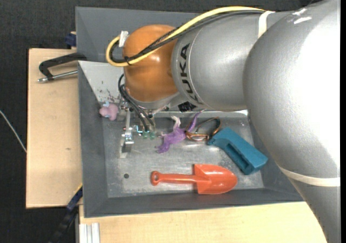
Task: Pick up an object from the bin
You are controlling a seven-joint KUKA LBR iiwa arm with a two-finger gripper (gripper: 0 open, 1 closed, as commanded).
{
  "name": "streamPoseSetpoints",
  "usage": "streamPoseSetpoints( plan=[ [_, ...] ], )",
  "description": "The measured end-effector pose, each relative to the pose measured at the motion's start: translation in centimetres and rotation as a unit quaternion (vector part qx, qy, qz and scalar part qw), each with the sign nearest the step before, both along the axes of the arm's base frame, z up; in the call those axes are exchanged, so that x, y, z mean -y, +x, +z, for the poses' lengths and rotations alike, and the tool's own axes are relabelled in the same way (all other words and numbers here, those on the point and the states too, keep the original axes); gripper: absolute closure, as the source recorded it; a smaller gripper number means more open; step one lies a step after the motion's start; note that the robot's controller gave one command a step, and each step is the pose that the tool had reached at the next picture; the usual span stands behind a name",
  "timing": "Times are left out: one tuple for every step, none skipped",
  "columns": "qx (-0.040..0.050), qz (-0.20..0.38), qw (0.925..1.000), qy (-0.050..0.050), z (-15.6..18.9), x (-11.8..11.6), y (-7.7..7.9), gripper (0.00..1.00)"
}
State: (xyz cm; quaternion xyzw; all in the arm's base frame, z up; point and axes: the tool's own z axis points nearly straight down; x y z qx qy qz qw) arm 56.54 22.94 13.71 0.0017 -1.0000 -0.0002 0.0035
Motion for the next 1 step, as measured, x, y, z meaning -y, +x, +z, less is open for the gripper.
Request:
streamPoseSetpoints(
  plan=[
    [0.0038,-0.001,1.0,0.001,0.5,0.1,0.21,0.0]
  ],
)
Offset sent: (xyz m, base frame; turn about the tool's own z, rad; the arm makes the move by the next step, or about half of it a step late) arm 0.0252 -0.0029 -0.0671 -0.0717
